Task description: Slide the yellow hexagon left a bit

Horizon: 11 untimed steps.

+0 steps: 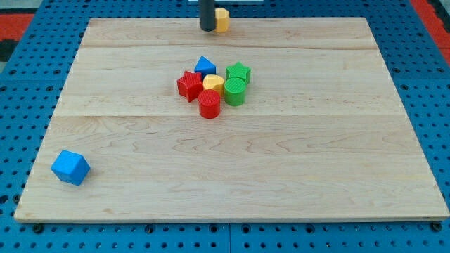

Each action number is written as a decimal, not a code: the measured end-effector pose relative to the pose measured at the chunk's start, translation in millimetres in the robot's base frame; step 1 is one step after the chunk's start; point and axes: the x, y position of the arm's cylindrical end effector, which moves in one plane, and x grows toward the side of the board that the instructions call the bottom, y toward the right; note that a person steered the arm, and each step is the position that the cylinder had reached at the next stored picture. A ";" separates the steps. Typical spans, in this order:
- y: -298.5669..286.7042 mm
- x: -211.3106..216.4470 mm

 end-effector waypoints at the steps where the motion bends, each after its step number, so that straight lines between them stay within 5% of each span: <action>1: 1.9 24.8; 2: 75.6 19.9; 3: 82.5 -25.8; 4: 79.0 -28.2; 5: 40.8 -21.8; 7: -51.5 110.2; 11: -89.1 97.4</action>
